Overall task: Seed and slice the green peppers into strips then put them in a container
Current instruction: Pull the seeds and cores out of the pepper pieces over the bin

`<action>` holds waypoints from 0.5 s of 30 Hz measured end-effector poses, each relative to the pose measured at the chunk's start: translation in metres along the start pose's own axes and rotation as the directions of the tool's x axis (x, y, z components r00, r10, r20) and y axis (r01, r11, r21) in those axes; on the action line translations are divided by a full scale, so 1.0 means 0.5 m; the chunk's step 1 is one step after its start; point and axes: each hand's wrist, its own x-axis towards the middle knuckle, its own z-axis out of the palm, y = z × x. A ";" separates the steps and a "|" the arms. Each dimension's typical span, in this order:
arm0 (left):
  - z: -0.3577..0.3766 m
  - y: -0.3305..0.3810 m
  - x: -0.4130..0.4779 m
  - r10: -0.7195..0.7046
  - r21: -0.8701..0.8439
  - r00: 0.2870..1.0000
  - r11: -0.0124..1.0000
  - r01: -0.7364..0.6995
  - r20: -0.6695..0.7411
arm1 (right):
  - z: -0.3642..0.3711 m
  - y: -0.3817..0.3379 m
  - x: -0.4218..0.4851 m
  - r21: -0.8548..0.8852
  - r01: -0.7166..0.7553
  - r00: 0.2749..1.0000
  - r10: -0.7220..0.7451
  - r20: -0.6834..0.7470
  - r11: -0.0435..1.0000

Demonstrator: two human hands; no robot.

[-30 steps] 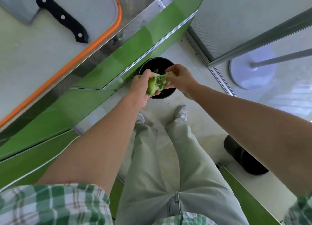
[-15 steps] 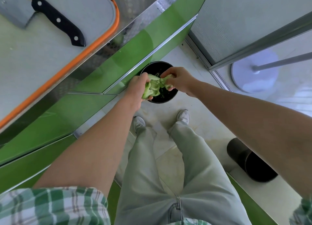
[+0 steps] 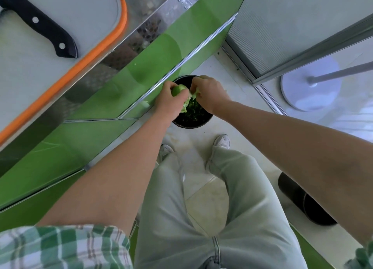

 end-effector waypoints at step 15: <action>-0.008 0.007 0.017 -0.203 -0.279 0.977 0.937 0.212 0.060 | 0.014 0.014 0.019 0.119 -0.164 0.981 0.149 0.122 0.979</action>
